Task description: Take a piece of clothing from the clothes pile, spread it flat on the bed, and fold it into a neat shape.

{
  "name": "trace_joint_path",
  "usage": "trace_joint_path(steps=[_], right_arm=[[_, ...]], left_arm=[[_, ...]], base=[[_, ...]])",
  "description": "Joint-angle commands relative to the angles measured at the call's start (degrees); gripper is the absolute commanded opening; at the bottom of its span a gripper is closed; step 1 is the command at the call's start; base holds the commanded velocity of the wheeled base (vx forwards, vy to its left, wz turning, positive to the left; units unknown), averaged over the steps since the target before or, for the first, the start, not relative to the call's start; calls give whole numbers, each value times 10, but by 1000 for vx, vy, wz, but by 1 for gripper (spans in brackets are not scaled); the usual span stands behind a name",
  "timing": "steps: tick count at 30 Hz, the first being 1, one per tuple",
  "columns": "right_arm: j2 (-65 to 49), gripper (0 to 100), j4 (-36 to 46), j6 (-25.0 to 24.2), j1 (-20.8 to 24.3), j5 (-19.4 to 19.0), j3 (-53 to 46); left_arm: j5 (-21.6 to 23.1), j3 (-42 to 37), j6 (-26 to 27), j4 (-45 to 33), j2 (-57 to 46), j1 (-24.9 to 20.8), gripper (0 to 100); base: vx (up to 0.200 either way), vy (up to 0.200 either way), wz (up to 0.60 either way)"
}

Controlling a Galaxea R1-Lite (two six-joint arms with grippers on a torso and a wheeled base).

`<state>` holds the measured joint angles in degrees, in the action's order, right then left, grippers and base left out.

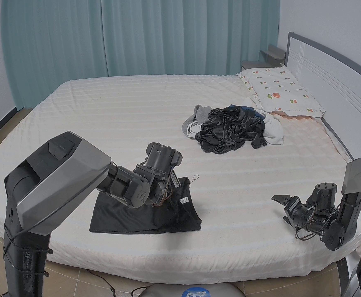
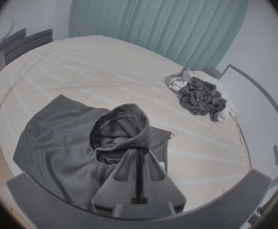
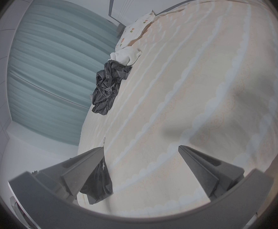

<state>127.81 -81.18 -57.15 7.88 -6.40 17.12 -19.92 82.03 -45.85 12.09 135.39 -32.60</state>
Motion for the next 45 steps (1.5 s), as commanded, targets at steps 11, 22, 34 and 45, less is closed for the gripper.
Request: trace_joint_path(steps=[11,22,34,45], right_arm=[[1,100,0,1,0,0,-1],[1,100,0,2,0,0,-2],[3,100,0,2,2,0,-2],[14,100,0,5,24,3,6]], left_arm=[[20,9,-3,1,17,-25,100],[14,-51,-42,7,-10,2,100],[75,-280,-62,144,-135,124,100],[130,-399,-125,267,-168,174,100]], base=[[0,0,0],[0,0,0],[0,0,0],[0,0,0]])
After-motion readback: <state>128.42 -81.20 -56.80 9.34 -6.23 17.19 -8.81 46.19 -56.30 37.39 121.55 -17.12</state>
